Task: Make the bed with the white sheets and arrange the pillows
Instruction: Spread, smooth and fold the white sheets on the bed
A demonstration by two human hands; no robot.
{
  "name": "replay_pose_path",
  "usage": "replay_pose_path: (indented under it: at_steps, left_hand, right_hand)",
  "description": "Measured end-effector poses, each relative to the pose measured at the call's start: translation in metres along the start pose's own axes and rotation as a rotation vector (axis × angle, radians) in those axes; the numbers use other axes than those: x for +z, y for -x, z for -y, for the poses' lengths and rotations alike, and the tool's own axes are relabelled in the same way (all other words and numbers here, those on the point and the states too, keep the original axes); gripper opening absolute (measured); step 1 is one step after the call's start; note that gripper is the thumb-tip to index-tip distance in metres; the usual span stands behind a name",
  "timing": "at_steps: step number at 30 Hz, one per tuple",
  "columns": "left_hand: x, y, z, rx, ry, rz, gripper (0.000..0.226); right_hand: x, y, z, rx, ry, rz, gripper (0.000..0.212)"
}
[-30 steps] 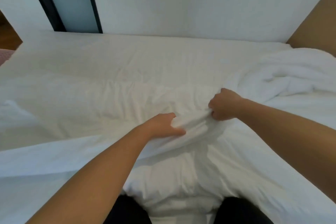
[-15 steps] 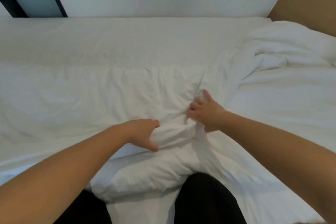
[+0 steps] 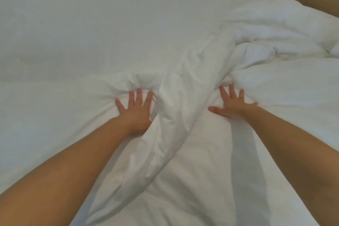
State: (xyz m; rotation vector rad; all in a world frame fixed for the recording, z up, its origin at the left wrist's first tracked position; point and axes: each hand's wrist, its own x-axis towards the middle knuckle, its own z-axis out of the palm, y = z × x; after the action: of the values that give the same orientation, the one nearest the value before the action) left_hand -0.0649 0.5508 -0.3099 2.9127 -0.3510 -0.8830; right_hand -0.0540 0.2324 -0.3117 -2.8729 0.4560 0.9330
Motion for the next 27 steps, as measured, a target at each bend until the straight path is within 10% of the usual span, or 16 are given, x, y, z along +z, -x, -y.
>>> replay_pose_path:
  at_steps: [16,20,23,27]
  left_hand:
    - [-0.001,-0.040,-0.018,-0.187,0.007,0.408,0.123]
    - [-0.018,-0.049,-0.009,-0.248,0.577,0.356,0.104]
    - [-0.032,-0.052,-0.017,-0.286,1.023,0.349,0.133]
    - [-0.037,-0.032,-0.056,-0.219,0.572,0.491,0.150]
  right_hand:
    - [0.002,-0.042,0.007,0.028,0.018,0.356,0.116]
    - [0.003,-0.044,0.009,0.052,0.033,0.386,0.115]
    - [0.001,-0.044,0.012,0.082,0.035,0.407,0.112]
    - [-0.001,-0.043,0.014,0.084,0.031,0.392,0.111]
